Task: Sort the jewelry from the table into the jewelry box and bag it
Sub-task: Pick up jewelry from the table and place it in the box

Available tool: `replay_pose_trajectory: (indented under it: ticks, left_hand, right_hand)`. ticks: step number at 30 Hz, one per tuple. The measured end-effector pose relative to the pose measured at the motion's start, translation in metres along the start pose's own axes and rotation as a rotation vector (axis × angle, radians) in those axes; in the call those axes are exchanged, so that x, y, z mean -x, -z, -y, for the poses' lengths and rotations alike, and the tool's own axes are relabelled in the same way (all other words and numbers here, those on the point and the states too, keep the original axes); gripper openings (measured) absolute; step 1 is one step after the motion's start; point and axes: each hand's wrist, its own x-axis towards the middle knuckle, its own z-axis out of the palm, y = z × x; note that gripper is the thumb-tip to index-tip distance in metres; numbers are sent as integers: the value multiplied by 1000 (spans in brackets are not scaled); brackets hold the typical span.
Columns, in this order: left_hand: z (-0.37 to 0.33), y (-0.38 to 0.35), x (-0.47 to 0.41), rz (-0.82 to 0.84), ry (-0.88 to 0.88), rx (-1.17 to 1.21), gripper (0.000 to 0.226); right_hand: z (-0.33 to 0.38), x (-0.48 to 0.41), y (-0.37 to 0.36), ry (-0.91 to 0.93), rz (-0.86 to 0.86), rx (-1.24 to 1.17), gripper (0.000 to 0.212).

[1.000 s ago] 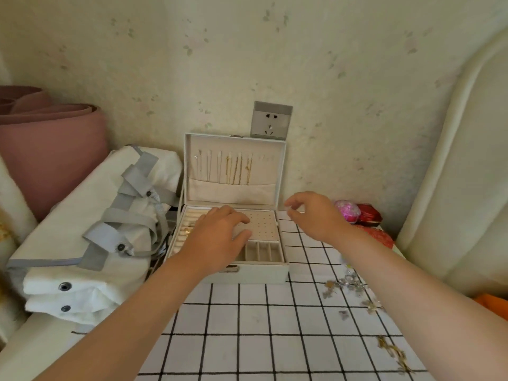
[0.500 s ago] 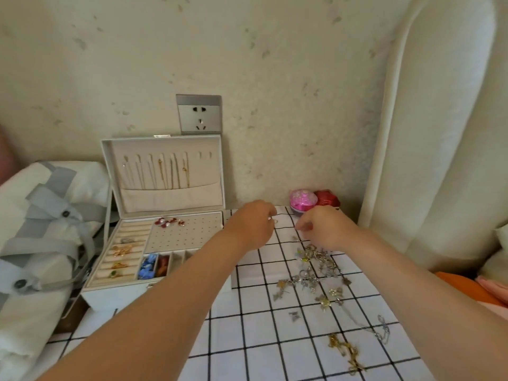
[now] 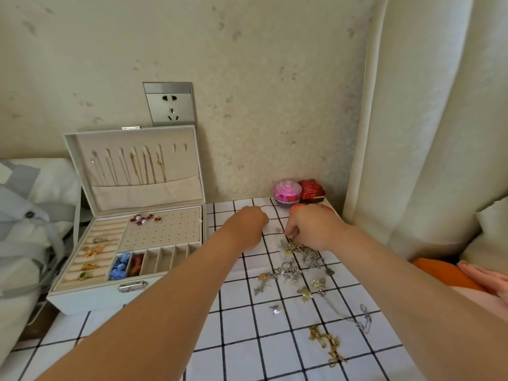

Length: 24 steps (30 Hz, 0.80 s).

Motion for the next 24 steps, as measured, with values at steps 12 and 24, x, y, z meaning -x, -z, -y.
replay_pose_trajectory:
  ticks: [12,24]
  left_hand:
    - [12,-2,32,-37,-40,130,24]
    - [0,26,72,-196,-53,304,21]
  right_hand:
    - [9,18,-8,22,-16,-304,17]
    - [38,42,13,-96,-39,-838,10]
